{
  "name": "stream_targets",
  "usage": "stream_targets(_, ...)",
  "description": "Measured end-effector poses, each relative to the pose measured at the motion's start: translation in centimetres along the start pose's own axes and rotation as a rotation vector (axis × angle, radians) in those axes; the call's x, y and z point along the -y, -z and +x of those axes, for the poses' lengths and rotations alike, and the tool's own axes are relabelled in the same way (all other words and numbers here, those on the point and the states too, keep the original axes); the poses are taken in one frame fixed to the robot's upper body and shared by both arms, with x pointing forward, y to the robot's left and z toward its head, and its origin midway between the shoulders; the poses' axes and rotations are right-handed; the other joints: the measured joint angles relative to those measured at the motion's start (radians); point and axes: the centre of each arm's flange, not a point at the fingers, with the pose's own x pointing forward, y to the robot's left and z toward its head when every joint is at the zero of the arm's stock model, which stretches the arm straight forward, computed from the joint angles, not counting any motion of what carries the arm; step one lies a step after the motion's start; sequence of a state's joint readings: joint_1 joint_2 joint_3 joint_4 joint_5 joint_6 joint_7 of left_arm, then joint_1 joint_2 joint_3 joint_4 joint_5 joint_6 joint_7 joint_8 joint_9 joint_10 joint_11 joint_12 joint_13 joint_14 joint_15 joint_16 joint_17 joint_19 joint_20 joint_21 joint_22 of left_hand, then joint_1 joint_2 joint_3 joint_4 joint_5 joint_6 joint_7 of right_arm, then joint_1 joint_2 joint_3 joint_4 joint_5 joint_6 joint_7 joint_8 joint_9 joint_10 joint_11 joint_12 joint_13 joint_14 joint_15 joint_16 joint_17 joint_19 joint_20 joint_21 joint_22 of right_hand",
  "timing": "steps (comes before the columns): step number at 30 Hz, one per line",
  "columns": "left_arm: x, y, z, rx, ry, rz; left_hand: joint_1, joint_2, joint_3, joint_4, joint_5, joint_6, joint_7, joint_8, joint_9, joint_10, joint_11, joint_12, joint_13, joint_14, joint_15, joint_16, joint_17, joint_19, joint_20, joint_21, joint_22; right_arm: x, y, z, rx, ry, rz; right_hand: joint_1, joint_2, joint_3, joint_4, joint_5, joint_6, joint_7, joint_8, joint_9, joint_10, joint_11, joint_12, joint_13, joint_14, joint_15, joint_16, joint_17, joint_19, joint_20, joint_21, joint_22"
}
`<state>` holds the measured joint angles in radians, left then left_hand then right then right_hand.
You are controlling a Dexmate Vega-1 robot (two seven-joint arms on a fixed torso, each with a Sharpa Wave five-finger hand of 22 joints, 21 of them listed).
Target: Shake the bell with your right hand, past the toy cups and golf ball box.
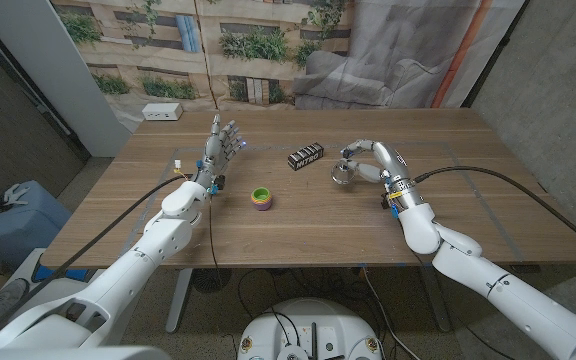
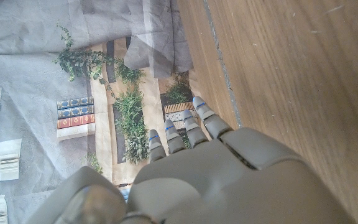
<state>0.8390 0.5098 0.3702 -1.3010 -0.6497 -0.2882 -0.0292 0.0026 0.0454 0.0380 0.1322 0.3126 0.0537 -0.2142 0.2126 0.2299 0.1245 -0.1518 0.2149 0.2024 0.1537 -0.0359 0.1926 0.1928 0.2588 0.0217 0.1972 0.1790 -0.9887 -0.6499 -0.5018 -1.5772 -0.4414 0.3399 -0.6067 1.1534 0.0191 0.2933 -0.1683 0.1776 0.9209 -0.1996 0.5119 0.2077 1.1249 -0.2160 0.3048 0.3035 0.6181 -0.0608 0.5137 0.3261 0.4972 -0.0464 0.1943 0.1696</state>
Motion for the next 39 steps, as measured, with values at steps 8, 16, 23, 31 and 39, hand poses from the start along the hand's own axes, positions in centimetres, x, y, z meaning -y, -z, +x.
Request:
stream_targets(8, -0.01, 0.02, 0.0, 0.0, 0.0, 0.0, 0.0, 0.0, 0.0, 0.0, 0.0, 0.0, 0.0, 0.0, 0.0, 0.0, 0.0, 0.0, 0.0, 0.0, 0.0, 0.0, 0.0, 0.0, 0.0, 0.0, 0.0, -0.15, 0.2, 0.03, -0.018, -0.015, 0.01, -0.014, 0.013, -0.016, 0.016, 0.0, 0.001, 0.001, -0.001, 0.0, 0.0, 0.0, 0.0, 0.005, 0.0, 0.0, 0.005, 0.001, 0.0, 0.0, 0.0, 0.0)
stream_targets(16, -0.01, 0.02, -0.01, 0.0, 0.0, 0.0, 0.0, 0.0, 0.0, 0.0, 0.0, 0.0, 0.0, 0.0, 0.0, 0.0, 0.0, 0.0, 0.0, 0.0, 0.0, 0.0, 0.0, 0.0, 0.0, 0.0, 0.0, -0.13, -0.04, 0.12, -0.045, -0.043, 0.057, -0.044, 0.027, -0.026, 0.023, -0.001, 0.004, 0.007, -0.001, -0.001, 0.0, 0.0, -0.001, 0.006, 0.0, 0.0, 0.005, 0.001, 0.0, 0.0, 0.0, 0.0)
stream_targets(23, -0.02, 0.02, -0.01, 0.0, 0.0, 0.0, 0.0, 0.0, 0.0, 0.0, 0.0, 0.0, 0.0, 0.0, 0.0, 0.0, 0.0, 0.0, 0.0, 0.0, 0.0, 0.0, 0.0, 0.0, 0.0, 0.0, 0.0, 0.21, 0.03, 0.23, -0.094, -0.075, 0.12, -0.053, 0.035, -0.032, 0.029, -0.001, 0.009, 0.013, -0.001, -0.001, -0.002, 0.002, -0.001, 0.006, 0.0, 0.0, 0.005, -0.001, 0.0, 0.0, 0.0, 0.0)
stream_targets(31, -0.03, 0.02, -0.01, 0.0, 0.0, 0.0, 0.0, 0.0, 0.0, 0.0, 0.0, 0.0, 0.0, 0.0, 0.0, 0.0, 0.0, 0.0, 0.0, 0.0, 0.0, 0.0, 0.0, 0.0, 0.0, 0.0, 0.0, 0.43, 0.23, 0.34, -0.144, -0.109, 0.184, -0.094, 0.041, -0.037, 0.052, -0.003, 0.015, 0.019, -0.001, -0.001, 0.002, 0.006, -0.001, 0.006, 0.0, 0.0, -0.004, -0.01, -0.004, -0.004, 0.0, 0.0)
stream_targets(39, -0.04, 0.02, -0.02, 0.0, 0.0, 0.0, 0.0, 0.0, 0.0, 0.0, 0.0, 0.0, 0.0, 0.0, 0.0, 0.0, 0.0, 0.0, 0.0, 0.0, 0.0, 0.0, 0.0, 0.0, 0.0, 0.0, 0.0, 0.53, 0.32, 0.38, -0.176, -0.137, 0.235, -0.138, 0.062, -0.039, 0.068, -0.004, 0.02, 0.027, 0.003, -0.001, 0.012, 0.003, -0.001, 0.006, 0.004, 0.004, -0.019, -0.02, -0.017, -0.002, 0.0, 0.0)
